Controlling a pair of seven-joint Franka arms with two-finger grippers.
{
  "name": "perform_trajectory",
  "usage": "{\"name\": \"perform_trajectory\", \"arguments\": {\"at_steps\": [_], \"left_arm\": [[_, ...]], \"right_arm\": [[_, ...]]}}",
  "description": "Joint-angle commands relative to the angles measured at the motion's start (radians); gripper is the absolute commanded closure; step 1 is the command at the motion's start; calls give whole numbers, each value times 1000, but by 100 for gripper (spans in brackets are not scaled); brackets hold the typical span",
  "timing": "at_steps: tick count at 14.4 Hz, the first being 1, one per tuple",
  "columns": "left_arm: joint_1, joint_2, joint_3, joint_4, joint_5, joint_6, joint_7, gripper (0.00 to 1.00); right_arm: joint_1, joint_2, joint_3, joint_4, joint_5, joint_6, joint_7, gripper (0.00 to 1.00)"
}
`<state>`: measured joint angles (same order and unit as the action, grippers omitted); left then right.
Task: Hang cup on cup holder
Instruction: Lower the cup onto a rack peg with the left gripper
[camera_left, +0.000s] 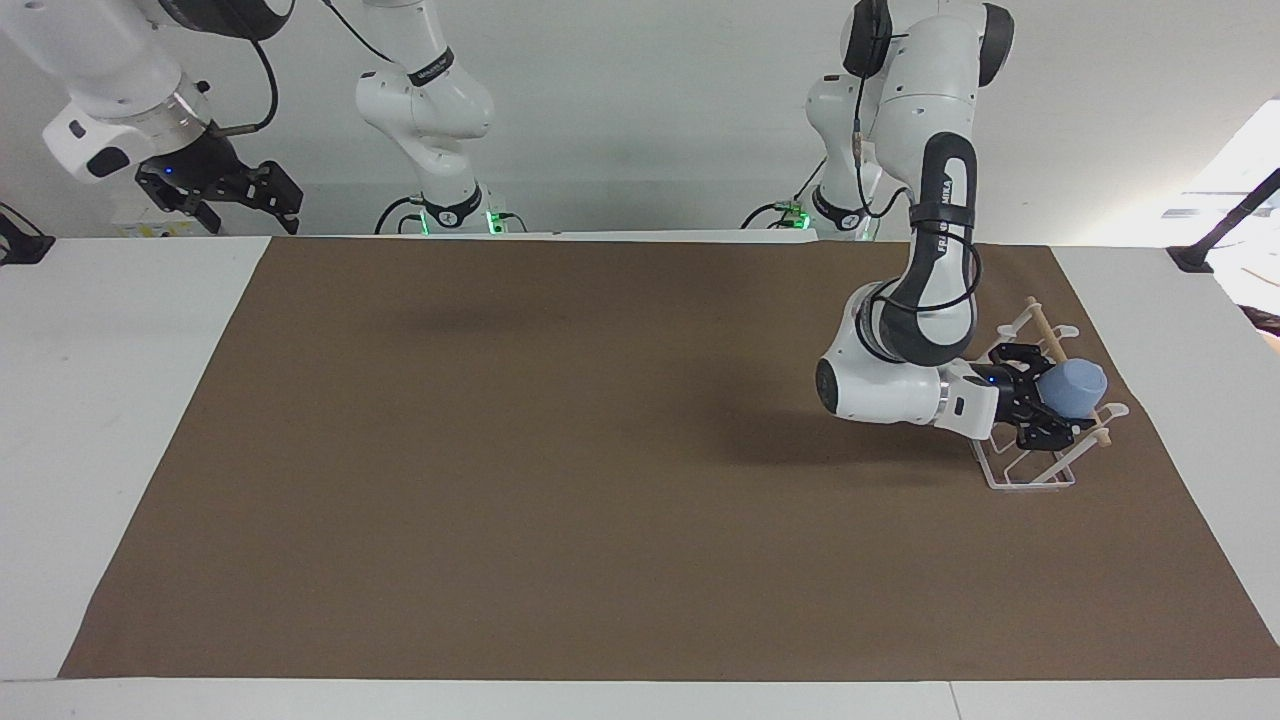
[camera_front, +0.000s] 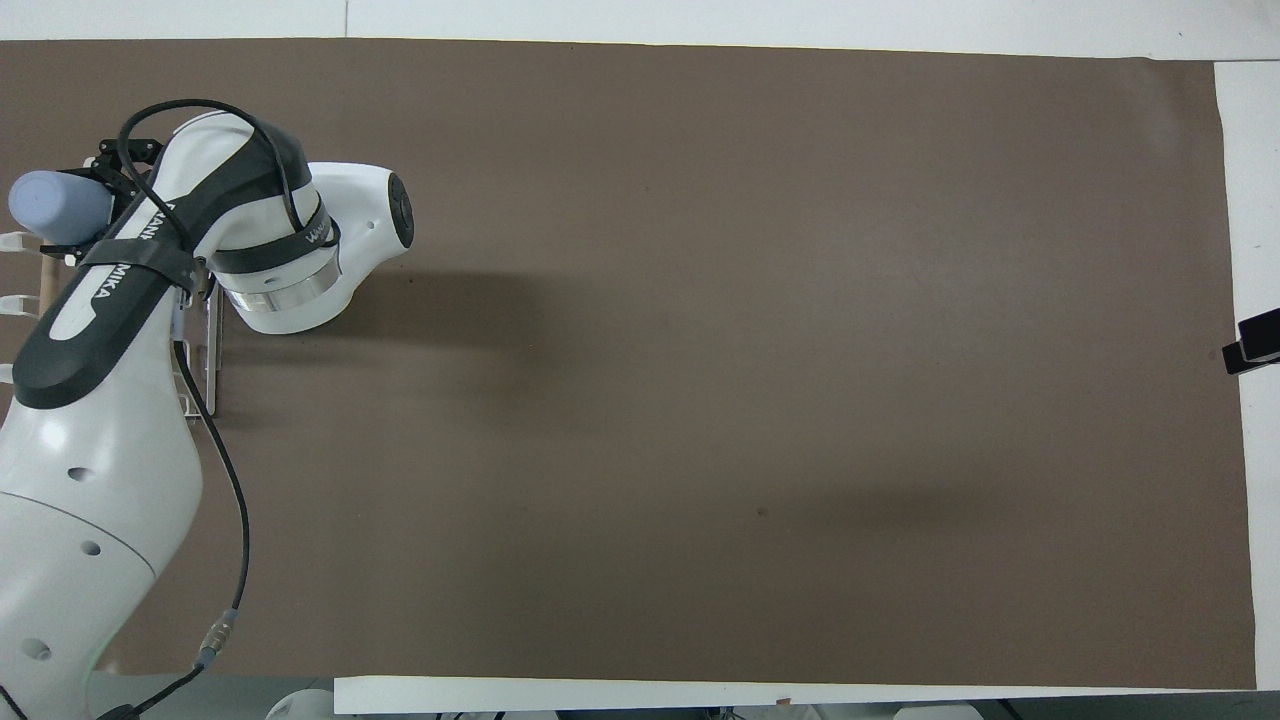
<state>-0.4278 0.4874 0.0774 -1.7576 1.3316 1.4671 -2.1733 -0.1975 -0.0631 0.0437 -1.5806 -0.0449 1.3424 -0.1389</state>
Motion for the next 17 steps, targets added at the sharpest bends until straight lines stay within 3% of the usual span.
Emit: {"name": "perform_trajectory", "arguments": {"at_steps": [1, 7, 11, 14, 17], "left_arm": [[11, 8, -8, -13, 17, 33, -31, 100], [24, 105, -8, -13, 17, 65, -123, 97], [26, 106, -8, -2, 8, 67, -134, 19], [26, 106, -7, 7, 6, 64, -138, 2], [24, 106, -7, 10, 6, 55, -138, 0]], "right_arm": [[1, -18, 15, -18, -18, 14, -10, 0], [1, -18, 16, -19, -18, 9, -13, 0], [1, -18, 16, -19, -16, 9, -13, 0], [1, -18, 18, -19, -16, 11, -14, 0], [1, -18, 18, -19, -16, 9, -14, 0]]}}
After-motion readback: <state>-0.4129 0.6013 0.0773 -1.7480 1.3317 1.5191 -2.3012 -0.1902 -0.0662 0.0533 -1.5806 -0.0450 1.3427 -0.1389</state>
